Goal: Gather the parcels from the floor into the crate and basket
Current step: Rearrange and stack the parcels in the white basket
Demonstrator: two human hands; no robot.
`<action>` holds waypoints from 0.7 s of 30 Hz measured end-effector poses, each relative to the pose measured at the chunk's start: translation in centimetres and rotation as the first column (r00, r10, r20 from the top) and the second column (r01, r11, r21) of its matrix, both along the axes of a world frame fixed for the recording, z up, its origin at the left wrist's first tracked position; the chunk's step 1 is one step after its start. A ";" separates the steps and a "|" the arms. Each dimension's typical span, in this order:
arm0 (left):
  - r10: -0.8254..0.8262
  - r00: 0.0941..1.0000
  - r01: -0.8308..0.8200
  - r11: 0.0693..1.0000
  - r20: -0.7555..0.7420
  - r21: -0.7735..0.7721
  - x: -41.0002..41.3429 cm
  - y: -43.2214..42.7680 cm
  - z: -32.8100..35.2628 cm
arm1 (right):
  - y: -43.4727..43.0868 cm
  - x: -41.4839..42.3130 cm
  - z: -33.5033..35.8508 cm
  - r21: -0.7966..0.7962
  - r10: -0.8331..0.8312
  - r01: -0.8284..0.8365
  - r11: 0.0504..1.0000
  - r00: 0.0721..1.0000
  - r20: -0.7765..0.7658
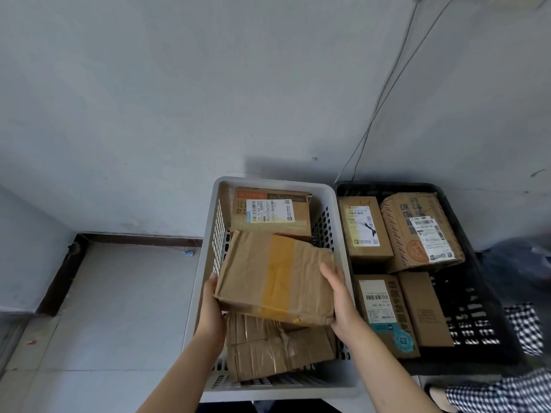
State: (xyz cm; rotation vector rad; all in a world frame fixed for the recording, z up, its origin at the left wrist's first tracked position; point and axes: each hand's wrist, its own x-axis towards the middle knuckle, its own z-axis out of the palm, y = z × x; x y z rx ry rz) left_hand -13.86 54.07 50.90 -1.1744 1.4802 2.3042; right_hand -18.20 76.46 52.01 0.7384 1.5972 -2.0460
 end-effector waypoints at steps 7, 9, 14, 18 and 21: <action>-0.270 0.960 0.249 0.945 -0.077 -0.213 -1.3 -2.4 0.8 | -1.0 -3.3 0.8 0.164 0.004 0.012 0.986 0.995 -0.098; -0.300 0.951 0.272 0.924 -0.070 -0.267 -1.6 -2.3 1.1 | -1.0 -3.8 0.5 0.223 0.112 -0.087 0.971 0.988 -0.105; -0.338 0.940 0.304 0.885 -0.039 -0.353 -2.2 -1.4 1.5 | -0.9 -2.5 0.5 0.259 0.256 -0.223 0.940 0.961 -0.103; -0.321 0.946 0.293 0.905 -0.042 -0.310 -3.0 -0.9 2.2 | -0.7 -2.4 0.5 0.230 0.244 -0.233 0.945 0.970 -0.021; -0.290 0.956 0.268 0.918 -0.033 -0.292 -2.8 -1.1 2.2 | -0.4 -2.1 0.4 0.240 0.250 -0.236 0.942 0.968 -0.029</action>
